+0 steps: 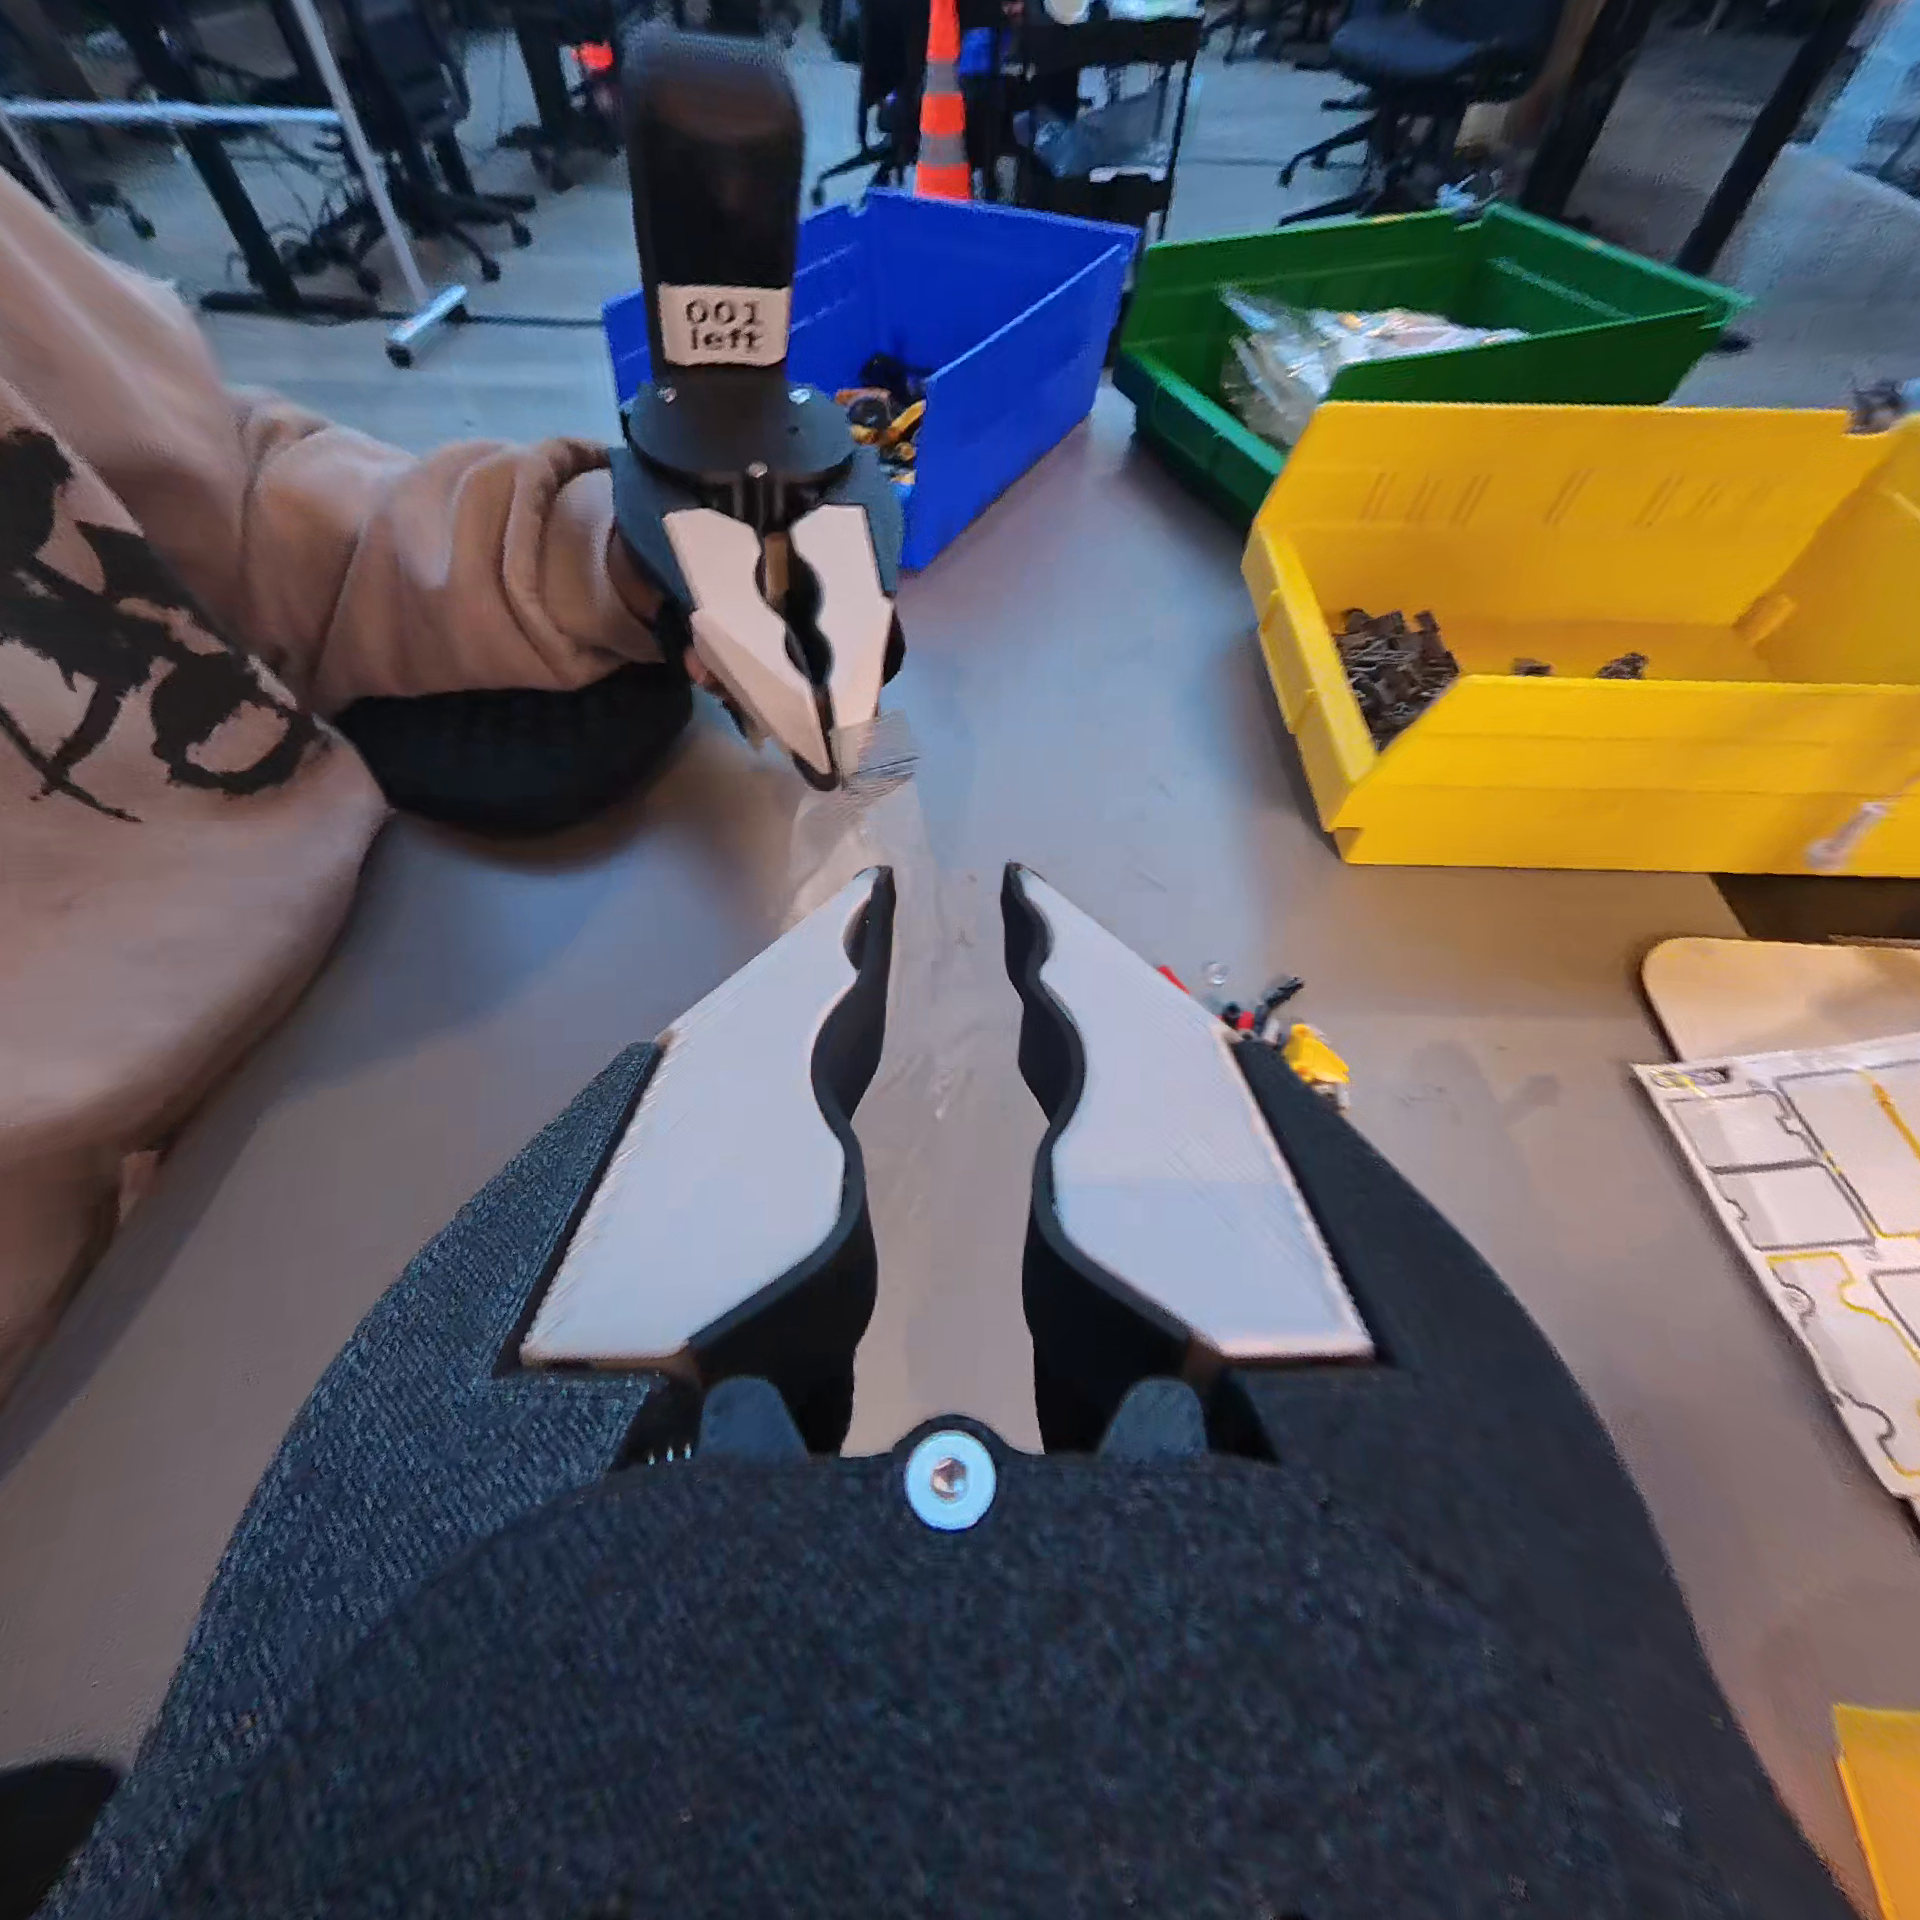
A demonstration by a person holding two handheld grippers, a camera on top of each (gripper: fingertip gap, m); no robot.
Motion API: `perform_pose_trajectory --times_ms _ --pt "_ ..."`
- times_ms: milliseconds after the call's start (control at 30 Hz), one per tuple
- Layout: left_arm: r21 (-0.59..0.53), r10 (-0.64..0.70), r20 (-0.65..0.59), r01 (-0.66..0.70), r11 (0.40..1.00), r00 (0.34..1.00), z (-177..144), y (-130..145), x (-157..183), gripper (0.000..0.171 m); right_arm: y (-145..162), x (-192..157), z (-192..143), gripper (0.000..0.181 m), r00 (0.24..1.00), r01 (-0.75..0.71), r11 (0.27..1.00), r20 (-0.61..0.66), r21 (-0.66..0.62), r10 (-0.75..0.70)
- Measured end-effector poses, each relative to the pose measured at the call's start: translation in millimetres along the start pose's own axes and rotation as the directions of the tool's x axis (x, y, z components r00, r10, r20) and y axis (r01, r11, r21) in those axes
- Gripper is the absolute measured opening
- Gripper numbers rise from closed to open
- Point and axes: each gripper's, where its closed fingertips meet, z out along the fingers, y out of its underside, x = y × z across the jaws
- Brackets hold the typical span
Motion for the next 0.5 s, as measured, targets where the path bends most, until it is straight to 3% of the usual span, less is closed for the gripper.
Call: perform_pose_trajectory --times_ms 67,167,267,500 --pt "0.002 0.004 0.008 -0.004 1.0 1.0 -3.2 -1.3 -2.4 0.0 5.9 26.1 -8.1 0.02 0.993 -0.054 0.999 -0.108 0.001 0.054" --pt "0.0 0.008 0.003 -0.008 1.0 1.0 -9.3 -2.5 -3.7 0.0 69.5 67.5 -13.3 0.02 0.957 -0.118 0.967 -0.287 -0.225 0.05" --pt "-0.02 0.029 0.013 -0.029 0.999 0.999 -13.4 0.3 -6.7 0.0 119.4 59.8 1.1 0.022 0.974 -0.118 0.917 -0.223 -0.38 0.034" --pt "-0.059 0.036 -0.001 -0.036 0.998 0.999 -12.8 8.8 -6.3 0.0 142.8 53.0 19.0 0.016 0.986 -0.066 0.864 -0.163 -0.499 -0.018"
